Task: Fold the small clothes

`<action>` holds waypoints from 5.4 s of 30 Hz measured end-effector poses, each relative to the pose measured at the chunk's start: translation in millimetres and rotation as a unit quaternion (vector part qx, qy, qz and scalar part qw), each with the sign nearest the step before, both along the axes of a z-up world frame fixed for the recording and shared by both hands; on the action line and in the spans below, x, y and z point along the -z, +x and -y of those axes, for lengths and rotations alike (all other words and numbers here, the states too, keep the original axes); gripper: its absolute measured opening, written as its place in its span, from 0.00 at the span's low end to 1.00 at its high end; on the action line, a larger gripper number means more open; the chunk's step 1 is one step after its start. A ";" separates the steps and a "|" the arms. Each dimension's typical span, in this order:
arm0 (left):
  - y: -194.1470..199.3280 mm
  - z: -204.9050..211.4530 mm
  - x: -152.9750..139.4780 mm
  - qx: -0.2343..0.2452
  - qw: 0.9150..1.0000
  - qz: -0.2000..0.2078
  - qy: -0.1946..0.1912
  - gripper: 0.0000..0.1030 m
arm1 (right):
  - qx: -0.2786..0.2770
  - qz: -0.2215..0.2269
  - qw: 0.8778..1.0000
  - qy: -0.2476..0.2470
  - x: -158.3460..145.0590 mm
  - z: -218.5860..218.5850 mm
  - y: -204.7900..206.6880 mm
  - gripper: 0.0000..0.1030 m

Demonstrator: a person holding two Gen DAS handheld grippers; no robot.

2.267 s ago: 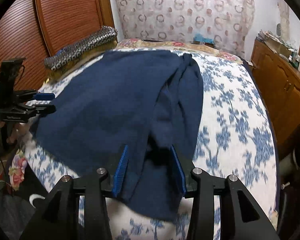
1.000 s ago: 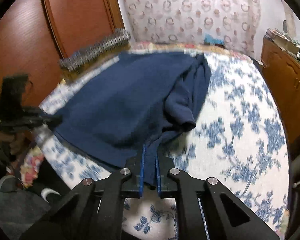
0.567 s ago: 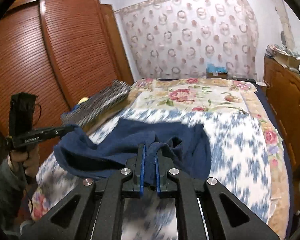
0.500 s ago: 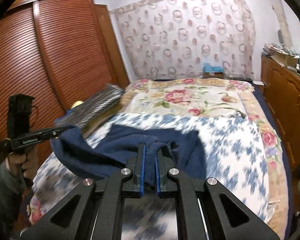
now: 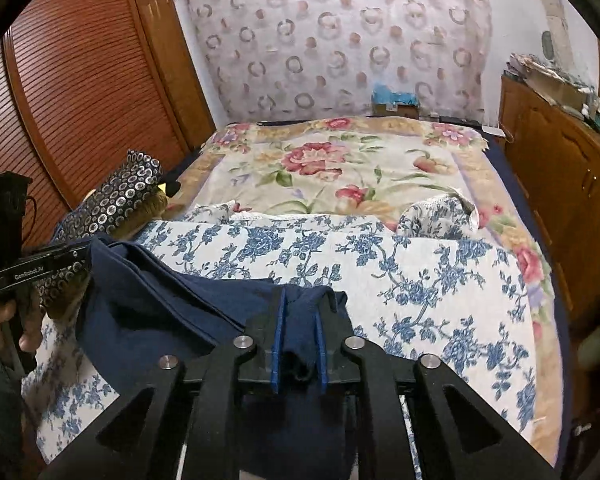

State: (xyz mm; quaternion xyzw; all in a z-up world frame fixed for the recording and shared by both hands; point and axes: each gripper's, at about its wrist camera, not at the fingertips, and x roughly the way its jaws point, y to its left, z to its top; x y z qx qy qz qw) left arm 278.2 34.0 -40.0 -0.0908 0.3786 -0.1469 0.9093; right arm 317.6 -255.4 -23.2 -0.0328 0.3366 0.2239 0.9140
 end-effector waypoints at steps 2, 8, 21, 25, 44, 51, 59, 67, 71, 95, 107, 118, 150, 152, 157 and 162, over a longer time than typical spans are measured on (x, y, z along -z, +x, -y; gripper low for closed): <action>-4.2 -2.2 -0.4 0.002 1.000 -0.002 0.003 0.54 | 0.008 0.015 1.000 0.000 -10.2 8.9 -3.4 0.46; -25.4 3.9 12.2 0.022 1.000 -0.015 0.012 0.55 | -0.002 0.032 0.999 -0.030 -11.3 18.7 -25.7 0.50; 8.1 7.4 60.3 -0.007 0.996 -0.083 0.023 0.58 | -0.005 -0.055 0.998 -0.033 40.1 -8.1 7.9 0.61; 10.4 7.0 63.8 -0.006 0.996 -0.083 0.021 0.60 | -0.007 -0.065 0.997 -0.028 45.6 -13.0 18.0 0.64; 4.2 7.0 46.3 0.041 0.997 -0.061 -0.030 0.12 | -0.082 -0.086 0.993 -0.004 45.0 -19.2 16.4 0.20; -45.4 -0.6 -8.8 0.041 0.998 0.027 -0.047 0.11 | -0.098 -0.004 0.995 0.015 2.5 -22.9 -16.6 0.17; -97.5 -61.7 -68.5 -0.040 0.990 0.123 -0.062 0.11 | -0.156 0.089 0.984 0.012 -79.8 -63.4 -33.6 0.17; -138.8 -135.5 -74.0 -0.159 0.973 0.156 -0.065 0.11 | -0.245 0.131 0.960 -0.047 -143.0 -189.1 1.0 0.16; -150.9 -172.6 -43.5 -0.213 0.965 0.132 -0.075 0.11 | -0.294 0.125 0.944 -0.084 -143.1 -265.8 29.1 0.16; -167.6 -145.9 -24.2 -0.197 0.974 0.102 0.039 0.64 | -0.198 0.103 0.974 -0.029 -68.0 -291.1 7.5 0.19; -185.4 -61.9 -67.8 -0.150 0.975 0.150 0.070 0.74 | -0.105 0.138 0.984 0.028 -51.5 -169.9 -136.3 0.57; -211.3 6.5 -88.6 -0.132 0.970 0.173 0.107 0.74 | 0.013 0.172 0.984 0.051 -51.6 -103.7 -231.7 0.57; -220.5 31.2 -86.6 -0.147 0.969 0.171 0.105 0.74 | 0.039 0.184 0.981 0.054 -37.7 -98.4 -260.6 0.57; -220.6 31.3 -86.5 -0.148 0.968 0.171 0.106 0.74 | 0.037 0.186 0.981 0.052 -37.0 -94.9 -261.5 0.57; -220.8 30.0 -87.3 -0.149 0.968 0.173 0.106 0.74 | 0.033 0.184 0.981 0.052 -37.4 -83.9 -260.2 0.57; -221.2 29.6 -89.7 -0.155 0.966 0.178 0.109 0.74 | 0.031 0.183 0.981 0.053 -39.0 -77.3 -258.5 0.57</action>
